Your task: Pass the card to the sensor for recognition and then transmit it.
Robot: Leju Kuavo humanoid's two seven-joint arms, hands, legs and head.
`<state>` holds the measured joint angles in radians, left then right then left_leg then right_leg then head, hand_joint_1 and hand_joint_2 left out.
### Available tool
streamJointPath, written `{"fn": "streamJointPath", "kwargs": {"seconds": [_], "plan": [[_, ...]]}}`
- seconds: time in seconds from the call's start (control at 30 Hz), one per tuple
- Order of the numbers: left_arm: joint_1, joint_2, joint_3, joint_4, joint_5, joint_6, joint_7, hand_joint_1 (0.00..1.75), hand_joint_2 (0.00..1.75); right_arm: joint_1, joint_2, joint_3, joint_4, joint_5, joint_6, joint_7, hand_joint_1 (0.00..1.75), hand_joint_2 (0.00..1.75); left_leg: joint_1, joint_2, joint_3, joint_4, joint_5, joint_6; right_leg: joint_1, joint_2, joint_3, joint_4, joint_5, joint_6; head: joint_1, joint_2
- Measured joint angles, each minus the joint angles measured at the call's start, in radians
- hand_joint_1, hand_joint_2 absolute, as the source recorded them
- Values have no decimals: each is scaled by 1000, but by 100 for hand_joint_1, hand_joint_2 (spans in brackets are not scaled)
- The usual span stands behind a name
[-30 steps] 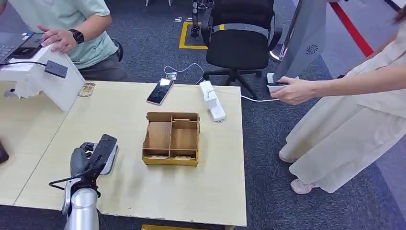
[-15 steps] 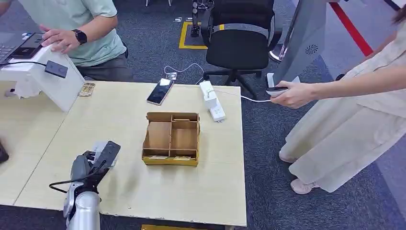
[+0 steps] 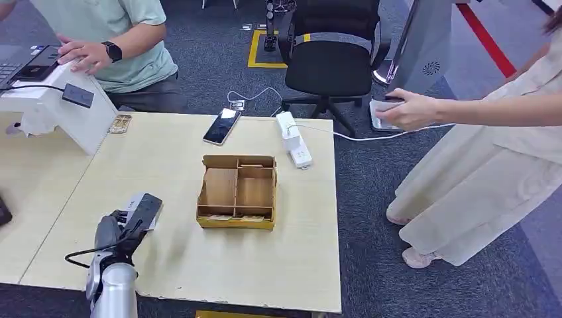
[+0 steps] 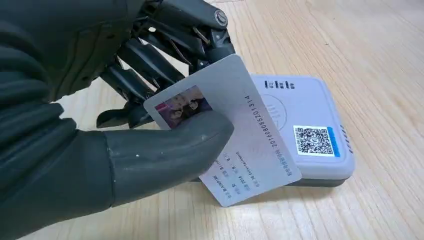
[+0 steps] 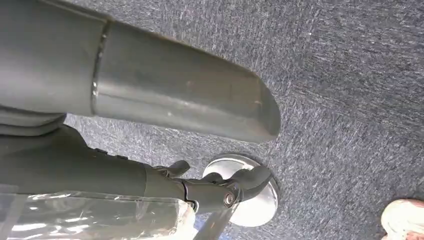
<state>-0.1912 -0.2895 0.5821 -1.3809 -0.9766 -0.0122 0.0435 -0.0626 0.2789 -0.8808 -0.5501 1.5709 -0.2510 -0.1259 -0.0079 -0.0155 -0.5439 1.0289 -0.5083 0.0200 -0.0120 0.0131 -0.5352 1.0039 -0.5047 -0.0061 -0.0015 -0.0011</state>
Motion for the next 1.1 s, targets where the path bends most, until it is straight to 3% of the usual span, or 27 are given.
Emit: {"fn": "streamJointPath", "kwargs": {"seconds": [0.2, 0.4, 0.53, 0.77, 1.1], "plan": [[-12, -8, 0, -15, 65, 12, -80, 175, 175, 0, 0, -1, 0, 0, -1, -1, 0, 0, 0, 0, 0, 0, 0, 0, 0, 0, 0, 0, 0, 0, 0, 0], [-16, -21, -50, -90, -19, 82, -118, 175, 175, 1, 2, -1, -5, 0, -1, -2, 0, 0, 0, 0, 0, 0, 0, 0, 0, 0, 0, 0, 0, 0, 0, 0], [-23, -25, -116, -148, -96, 172, -160, 175, 175, 2, 6, -1, -8, 0, -3, -2, 0, 0, 0, 0, 0, 0, 0, 0, 0, 0, 0, 0, 0, 0, 0, 0], [-36, -23, -193, -193, -173, 215, -144, 175, 175, 2, 12, 2, -8, 0, -5, -2, 0, 0, 0, 0, 0, 0, 0, 0, 0, 0, 0, 0, 0, 0, 0, 0], [-43, -18, -231, -191, -329, 237, -84, 175, 175, -2, 13, 18, 1, 0, -13, 5, 0, 0, 0, 0, 0, 0, 0, 0, 0, 0, 0, 0, 0, 0, 0, 0]]}}
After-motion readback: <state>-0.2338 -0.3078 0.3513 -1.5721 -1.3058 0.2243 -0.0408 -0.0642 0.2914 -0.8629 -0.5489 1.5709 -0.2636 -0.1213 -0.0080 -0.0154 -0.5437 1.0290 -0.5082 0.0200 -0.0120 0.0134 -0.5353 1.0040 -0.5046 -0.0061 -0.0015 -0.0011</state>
